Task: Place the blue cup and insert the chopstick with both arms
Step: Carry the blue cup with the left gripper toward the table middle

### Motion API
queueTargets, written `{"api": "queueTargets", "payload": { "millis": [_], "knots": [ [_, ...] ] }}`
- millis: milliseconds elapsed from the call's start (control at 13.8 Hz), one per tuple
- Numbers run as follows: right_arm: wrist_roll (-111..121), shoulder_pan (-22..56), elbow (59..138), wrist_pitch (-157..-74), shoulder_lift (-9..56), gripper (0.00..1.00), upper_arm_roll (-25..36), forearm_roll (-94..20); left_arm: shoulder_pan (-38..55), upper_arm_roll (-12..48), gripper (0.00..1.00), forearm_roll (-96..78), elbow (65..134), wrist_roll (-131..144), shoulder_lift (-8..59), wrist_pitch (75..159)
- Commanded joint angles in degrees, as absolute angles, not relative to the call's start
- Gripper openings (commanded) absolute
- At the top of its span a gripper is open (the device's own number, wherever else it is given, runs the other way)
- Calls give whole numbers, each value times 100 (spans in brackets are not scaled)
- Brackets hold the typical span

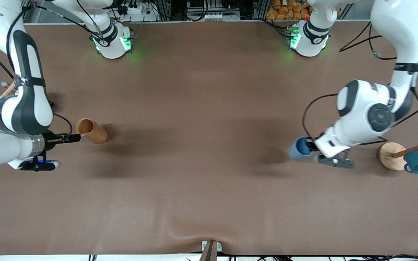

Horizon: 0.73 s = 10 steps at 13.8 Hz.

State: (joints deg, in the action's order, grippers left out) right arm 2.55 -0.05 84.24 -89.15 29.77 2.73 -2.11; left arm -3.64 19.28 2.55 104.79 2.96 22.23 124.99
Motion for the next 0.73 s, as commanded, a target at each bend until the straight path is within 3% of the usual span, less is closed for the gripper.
{"api": "queueTargets", "payload": {
  "millis": [0, 291, 654],
  "knots": [
    [220, -18, 8271, -8842, 3093, 100, 255, -273, 410, 1890, 0, 308, 10398, 954, 2232, 12384],
    [220, -44, 8271, -8851, 3181, 99, 255, -290, 1413, 1890, 0, 308, 10266, 2309, 2390, 12384],
    [220, -44, 8271, -8859, 3261, 80, 255, -308, 2275, 1890, 0, 580, 9863, 3373, 2732, 12366]
  ]
}}
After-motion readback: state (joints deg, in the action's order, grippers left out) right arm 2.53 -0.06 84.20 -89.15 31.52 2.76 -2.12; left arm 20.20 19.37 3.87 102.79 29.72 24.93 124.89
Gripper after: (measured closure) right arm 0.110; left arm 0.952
